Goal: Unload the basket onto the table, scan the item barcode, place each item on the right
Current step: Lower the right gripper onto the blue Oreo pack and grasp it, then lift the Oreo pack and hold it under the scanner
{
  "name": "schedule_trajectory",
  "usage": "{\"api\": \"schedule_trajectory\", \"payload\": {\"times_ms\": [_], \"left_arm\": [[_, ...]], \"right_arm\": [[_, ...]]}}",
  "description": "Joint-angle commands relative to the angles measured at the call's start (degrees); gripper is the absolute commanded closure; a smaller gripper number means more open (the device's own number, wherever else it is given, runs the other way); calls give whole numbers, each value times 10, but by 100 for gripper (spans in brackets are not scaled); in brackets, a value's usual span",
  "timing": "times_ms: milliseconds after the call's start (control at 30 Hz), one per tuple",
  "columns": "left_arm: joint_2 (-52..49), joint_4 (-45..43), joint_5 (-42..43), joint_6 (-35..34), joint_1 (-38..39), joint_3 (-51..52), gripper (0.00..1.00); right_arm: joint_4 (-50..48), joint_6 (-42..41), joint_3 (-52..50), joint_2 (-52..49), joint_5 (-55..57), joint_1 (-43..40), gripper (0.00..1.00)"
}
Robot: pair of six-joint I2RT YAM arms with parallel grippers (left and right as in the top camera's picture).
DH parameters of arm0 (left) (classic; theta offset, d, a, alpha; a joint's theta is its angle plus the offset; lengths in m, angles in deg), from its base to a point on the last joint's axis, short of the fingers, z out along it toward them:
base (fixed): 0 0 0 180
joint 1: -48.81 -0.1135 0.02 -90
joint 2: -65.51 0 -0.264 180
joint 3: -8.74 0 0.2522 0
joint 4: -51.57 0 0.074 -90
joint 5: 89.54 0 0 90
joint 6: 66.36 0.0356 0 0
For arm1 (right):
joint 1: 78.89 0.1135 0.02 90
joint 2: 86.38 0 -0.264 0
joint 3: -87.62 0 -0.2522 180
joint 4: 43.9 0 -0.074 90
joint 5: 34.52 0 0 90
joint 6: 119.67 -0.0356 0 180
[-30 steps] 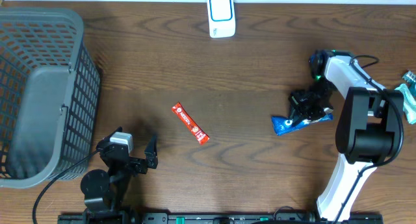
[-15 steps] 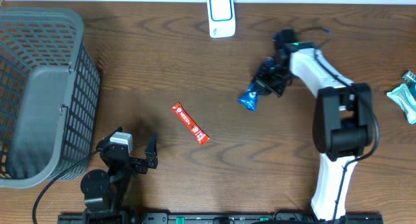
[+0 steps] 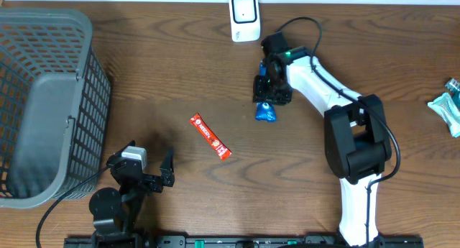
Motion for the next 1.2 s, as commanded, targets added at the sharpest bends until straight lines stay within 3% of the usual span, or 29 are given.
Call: {"api": "schedule_trajectory", "payload": {"times_ms": [0,100,200,267,600,967,1167], "left_arm": [[4,1,3,8,-1,14,2],[4,1,3,8,-1,14,2],[4,1,3,8,-1,14,2],[4,1,4,8,-1,14,2],[4,1,3,8,-1,14,2],[4,1,4,8,-1,14,2],[4,1,3,8,-1,14,2]], "right_arm": [[52,12,-11,-47,100,3,45],[103,12,37,-47,134,5,39],[137,-1,90,-47,159,9,8],[139,-2,106,-47,189,13,1],[129,-2,97,-58,337,65,1],[67,-3,-18,-110,350,59,9],[11,63,-59,-110,368,38,8]]}}
